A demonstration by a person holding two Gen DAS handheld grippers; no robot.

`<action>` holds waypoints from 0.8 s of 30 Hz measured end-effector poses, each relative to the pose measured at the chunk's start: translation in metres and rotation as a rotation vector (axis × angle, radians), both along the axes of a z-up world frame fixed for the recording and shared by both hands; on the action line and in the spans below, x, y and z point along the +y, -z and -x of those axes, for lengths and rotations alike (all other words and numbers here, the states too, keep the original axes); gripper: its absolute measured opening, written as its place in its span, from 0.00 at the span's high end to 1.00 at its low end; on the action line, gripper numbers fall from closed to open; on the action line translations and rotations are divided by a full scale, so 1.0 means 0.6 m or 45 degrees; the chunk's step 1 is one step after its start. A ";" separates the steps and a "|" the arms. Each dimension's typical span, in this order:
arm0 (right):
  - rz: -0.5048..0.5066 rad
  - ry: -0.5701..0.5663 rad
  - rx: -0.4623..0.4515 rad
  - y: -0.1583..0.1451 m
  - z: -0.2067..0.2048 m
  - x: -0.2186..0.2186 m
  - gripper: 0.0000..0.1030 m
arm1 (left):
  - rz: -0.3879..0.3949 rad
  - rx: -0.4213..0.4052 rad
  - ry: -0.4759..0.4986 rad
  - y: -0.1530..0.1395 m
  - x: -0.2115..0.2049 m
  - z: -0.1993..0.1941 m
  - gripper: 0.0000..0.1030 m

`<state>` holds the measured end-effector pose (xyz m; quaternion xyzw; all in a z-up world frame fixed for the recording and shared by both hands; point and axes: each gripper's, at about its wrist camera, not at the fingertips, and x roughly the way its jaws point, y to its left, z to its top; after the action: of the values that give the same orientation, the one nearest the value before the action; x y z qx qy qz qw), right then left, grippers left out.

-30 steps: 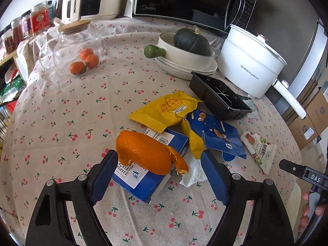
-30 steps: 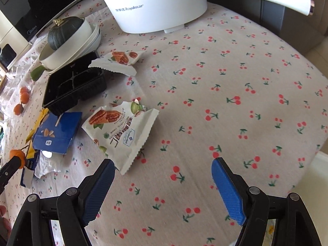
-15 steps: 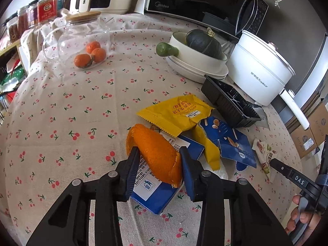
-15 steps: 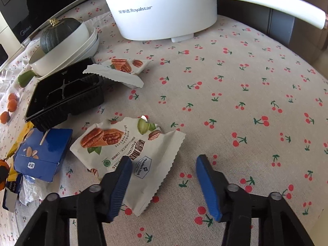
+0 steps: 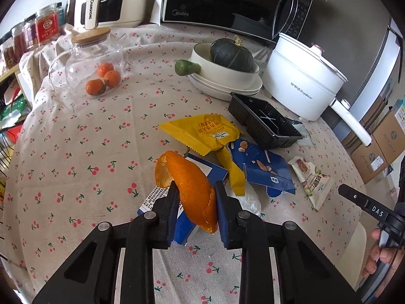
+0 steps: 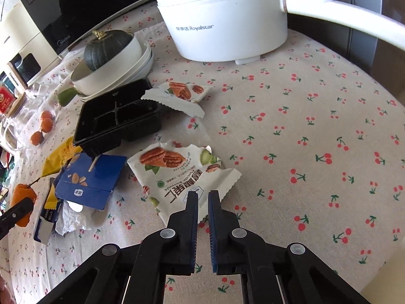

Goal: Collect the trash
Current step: 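Grasp the orange peel with the left tool, then lower the right tool onto the pecan snack wrapper while the left tool holds the peel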

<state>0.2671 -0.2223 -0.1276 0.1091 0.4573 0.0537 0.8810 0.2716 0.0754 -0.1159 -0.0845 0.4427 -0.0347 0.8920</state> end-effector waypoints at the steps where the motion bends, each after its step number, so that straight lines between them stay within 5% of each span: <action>1: 0.010 -0.011 -0.007 -0.006 0.005 0.000 0.94 | -0.002 -0.005 0.007 -0.004 -0.002 0.004 0.73; 12: 0.017 -0.071 -0.027 -0.040 0.050 -0.014 0.90 | -0.007 -0.018 0.062 -0.035 -0.015 0.042 0.74; 14: 0.007 -0.044 0.008 -0.032 0.047 -0.018 0.67 | -0.013 -0.017 0.065 -0.039 -0.017 0.050 0.74; 15: 0.007 -0.025 0.023 -0.026 0.044 -0.018 0.35 | -0.011 -0.013 0.067 -0.040 -0.018 0.053 0.74; 16: 0.001 -0.030 0.027 -0.022 0.040 -0.015 0.16 | -0.010 -0.008 0.074 -0.040 -0.018 0.054 0.74; 24: 0.191 -0.298 0.064 0.007 -0.036 0.050 0.09 | -0.032 0.019 0.127 -0.036 -0.017 0.064 0.74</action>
<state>0.2887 -0.1921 -0.1320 -0.0100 0.4914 0.1190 0.8627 0.2333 0.0652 -0.0945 -0.0513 0.4533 -0.0729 0.8869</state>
